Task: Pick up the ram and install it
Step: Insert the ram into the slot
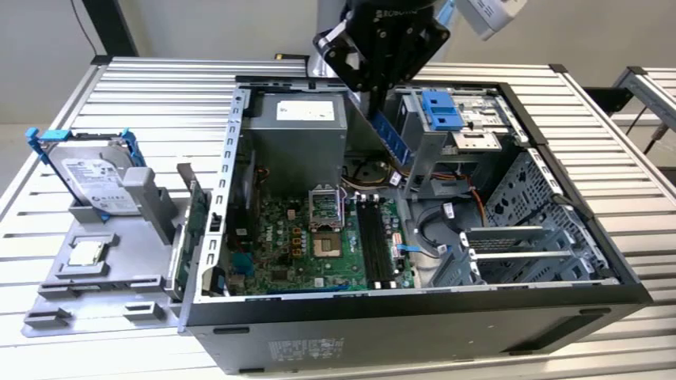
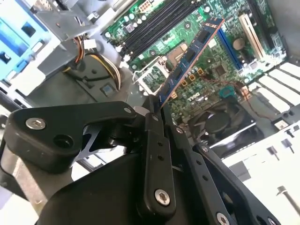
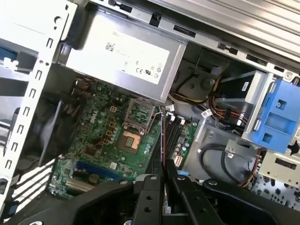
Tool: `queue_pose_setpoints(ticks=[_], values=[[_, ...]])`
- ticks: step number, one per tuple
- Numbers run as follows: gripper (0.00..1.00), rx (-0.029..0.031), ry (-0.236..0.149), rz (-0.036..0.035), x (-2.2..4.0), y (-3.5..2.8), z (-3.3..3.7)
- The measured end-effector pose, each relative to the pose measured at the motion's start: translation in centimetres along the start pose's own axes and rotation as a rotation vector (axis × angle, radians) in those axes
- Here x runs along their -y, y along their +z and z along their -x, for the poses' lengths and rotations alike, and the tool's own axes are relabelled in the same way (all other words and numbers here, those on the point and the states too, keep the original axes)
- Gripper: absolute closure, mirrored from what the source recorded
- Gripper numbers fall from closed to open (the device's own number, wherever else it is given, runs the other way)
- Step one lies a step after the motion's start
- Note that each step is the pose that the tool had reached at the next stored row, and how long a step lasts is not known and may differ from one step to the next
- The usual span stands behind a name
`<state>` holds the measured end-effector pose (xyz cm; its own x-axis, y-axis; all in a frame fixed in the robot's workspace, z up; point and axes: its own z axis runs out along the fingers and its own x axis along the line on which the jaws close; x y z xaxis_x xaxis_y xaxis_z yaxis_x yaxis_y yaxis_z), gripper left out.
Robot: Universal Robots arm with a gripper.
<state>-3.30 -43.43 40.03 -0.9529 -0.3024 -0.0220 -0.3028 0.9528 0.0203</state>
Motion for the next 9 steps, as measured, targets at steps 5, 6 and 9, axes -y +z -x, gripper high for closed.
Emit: queue_pose_setpoints(ticks=[5,6,9], values=[[1.0,0.0015,0.082,-0.0019,0.0,-0.01,0.0],[1.0,0.0019,0.098,-0.0022,0.0,0.0,0.0],[1.0,0.0029,0.146,-0.0033,0.0,0.0,0.0]])
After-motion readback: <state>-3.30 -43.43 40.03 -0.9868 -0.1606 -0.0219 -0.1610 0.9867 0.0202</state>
